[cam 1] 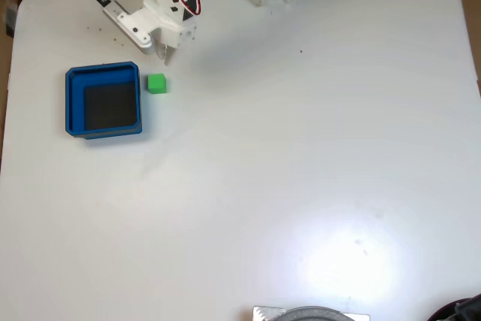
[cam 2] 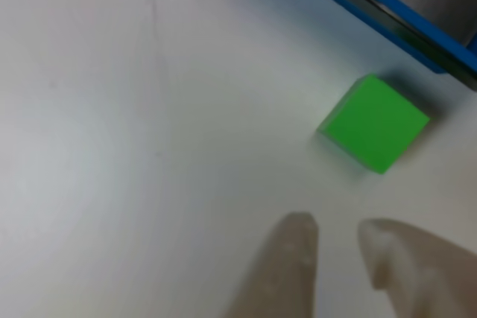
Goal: Pick up green cube and drop it in the blue box
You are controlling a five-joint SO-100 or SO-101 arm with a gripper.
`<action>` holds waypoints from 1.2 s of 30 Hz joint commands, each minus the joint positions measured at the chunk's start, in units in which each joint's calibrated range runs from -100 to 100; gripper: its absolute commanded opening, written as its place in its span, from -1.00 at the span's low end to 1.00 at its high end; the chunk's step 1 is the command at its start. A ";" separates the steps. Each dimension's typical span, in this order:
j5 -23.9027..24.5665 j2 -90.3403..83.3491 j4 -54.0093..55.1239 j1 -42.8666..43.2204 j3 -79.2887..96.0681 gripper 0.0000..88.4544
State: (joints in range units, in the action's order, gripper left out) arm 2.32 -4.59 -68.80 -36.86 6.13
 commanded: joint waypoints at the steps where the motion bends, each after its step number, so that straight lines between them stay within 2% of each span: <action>1: 0.20 0.25 -1.03 0.15 -4.15 -0.95; 6: 0.93 0.50 -0.95 0.22 -5.77 -0.95; 13: 10.16 6.77 -0.95 0.07 -14.75 -0.95; 22: 16.31 13.46 -0.78 -0.01 -23.54 -0.95; 36: 17.05 14.04 -0.95 -0.46 -23.01 -0.95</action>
State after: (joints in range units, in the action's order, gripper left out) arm 19.41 9.69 -69.38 -36.94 -13.29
